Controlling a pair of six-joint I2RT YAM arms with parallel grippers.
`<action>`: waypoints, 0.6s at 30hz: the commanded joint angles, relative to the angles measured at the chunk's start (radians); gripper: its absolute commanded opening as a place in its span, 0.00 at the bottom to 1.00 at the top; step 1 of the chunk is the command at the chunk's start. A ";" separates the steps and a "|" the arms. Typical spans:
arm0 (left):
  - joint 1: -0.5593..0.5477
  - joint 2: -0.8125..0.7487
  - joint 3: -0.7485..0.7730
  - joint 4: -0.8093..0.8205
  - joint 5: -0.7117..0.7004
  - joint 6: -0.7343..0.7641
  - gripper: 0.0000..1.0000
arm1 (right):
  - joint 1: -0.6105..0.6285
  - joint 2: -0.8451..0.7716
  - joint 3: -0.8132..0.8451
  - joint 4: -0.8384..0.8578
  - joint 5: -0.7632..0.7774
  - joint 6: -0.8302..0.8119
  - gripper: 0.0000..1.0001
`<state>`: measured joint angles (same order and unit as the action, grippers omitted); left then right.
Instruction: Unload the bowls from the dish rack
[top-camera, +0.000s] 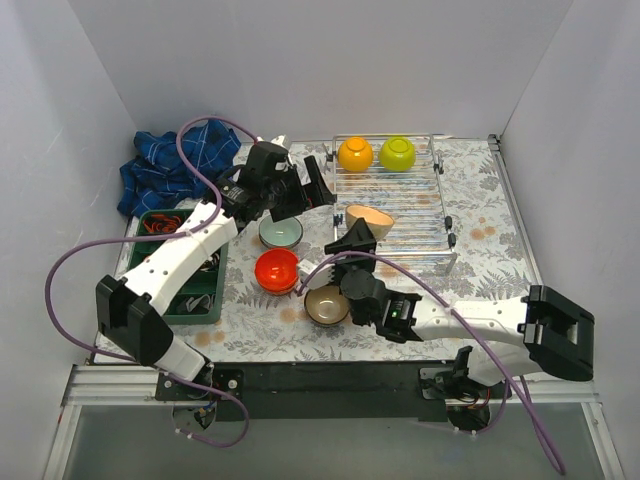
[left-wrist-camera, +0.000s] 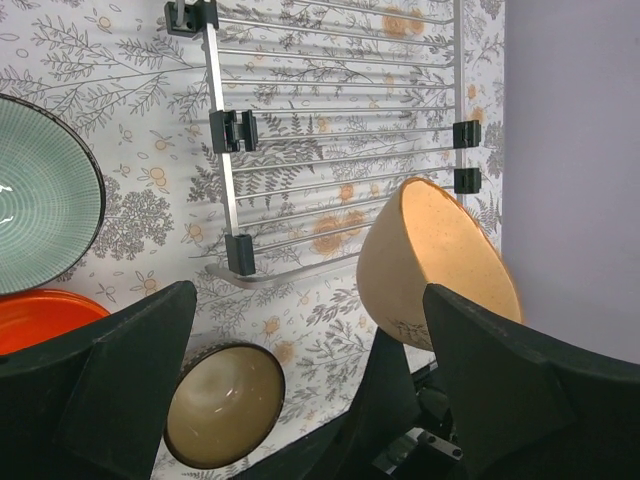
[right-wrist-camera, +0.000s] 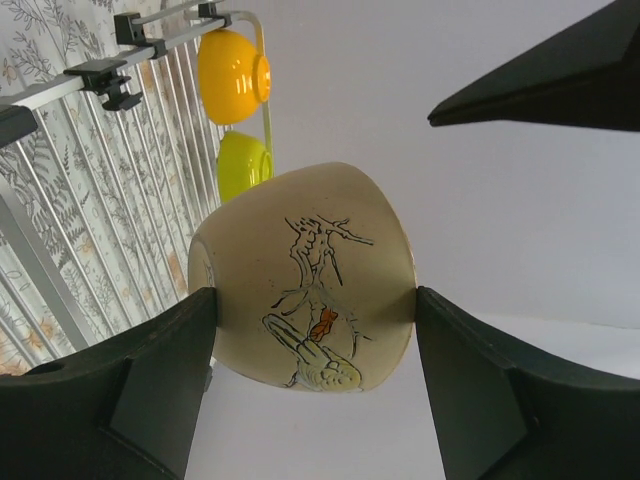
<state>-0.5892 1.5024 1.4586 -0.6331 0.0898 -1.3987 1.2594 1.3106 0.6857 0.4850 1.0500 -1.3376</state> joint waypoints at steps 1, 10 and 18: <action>0.014 0.005 0.066 -0.043 0.062 -0.011 0.98 | 0.028 0.035 -0.026 0.266 0.045 -0.150 0.01; 0.023 0.039 0.065 -0.042 0.125 -0.040 0.98 | 0.043 0.188 -0.109 0.788 0.048 -0.466 0.01; 0.025 0.087 0.037 -0.036 0.225 -0.056 0.98 | 0.051 0.279 -0.083 0.992 0.058 -0.586 0.01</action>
<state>-0.5713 1.5791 1.4937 -0.6582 0.2363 -1.4445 1.2987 1.5745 0.5655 1.1606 1.0828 -1.8053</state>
